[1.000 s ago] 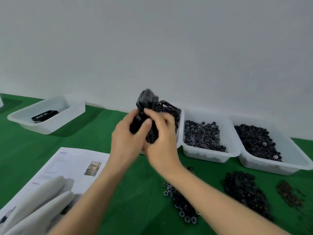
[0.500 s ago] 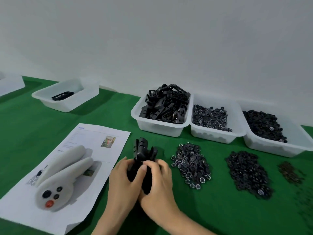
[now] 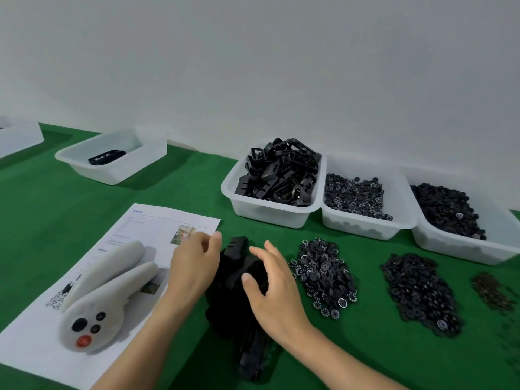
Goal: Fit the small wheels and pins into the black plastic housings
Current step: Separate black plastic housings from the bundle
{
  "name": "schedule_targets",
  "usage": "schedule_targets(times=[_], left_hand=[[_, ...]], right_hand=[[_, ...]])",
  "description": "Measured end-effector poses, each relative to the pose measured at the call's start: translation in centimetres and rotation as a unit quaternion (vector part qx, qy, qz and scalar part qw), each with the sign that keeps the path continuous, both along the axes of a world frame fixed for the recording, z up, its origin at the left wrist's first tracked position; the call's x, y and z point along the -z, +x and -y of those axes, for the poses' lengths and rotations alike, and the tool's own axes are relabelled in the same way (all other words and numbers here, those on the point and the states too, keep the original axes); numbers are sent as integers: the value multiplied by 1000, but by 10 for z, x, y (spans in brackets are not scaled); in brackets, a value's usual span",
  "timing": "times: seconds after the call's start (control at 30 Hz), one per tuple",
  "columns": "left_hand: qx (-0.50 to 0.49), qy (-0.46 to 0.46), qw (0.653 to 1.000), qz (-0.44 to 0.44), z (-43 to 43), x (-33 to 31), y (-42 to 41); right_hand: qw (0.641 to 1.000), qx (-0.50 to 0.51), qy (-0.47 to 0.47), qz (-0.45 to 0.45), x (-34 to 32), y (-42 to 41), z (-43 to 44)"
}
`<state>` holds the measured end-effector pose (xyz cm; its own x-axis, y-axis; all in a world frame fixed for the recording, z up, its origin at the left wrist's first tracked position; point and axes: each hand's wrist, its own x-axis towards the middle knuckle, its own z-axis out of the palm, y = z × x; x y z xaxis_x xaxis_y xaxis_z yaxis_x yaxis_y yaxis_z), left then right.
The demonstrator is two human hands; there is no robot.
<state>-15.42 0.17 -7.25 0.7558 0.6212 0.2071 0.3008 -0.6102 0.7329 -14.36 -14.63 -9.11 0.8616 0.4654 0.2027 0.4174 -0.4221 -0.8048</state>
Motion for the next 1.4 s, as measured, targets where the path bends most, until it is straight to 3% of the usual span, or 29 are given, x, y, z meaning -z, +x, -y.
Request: schedule_targets(times=[0.17,0.27,0.43,0.53,0.63,0.73,0.87,0.97,1.07,1.2,1.3,1.4], left_hand=[[16,-18,998,50,-44,-8,80],[100,-28,994,-27,-75,-7,131],[270,-25,947,-170,-85,-3,172],[270,-20,949,-161,-86,1,182],[210,33,964,-156,-87,4,186],[154,23,983,-102,-84,11,188],[45,-89,994,43,-82,11,176],[-68,-235,956,163,-79,1,151],[-96,-296,915,256,-61,-10,107],[19,-195,952,235,-21,-17,29],[127,-99,977,138,8,-13,-18],[151,-3,987,44,31,-1,-44]], right_hand=[[1000,-9,13,25,-4,3,-2],[999,-20,9,31,-3,4,-1],[999,-26,5,38,-1,11,4],[999,-28,9,32,-2,16,4],[999,-30,8,30,-1,18,4],[999,-38,13,33,0,17,4],[998,-42,17,48,-2,17,4],[997,-43,15,58,-4,16,4],[997,-43,15,57,-6,16,1],[997,-45,15,57,-7,15,-1],[997,-45,11,64,-7,13,2],[997,-35,11,68,-8,10,12]])
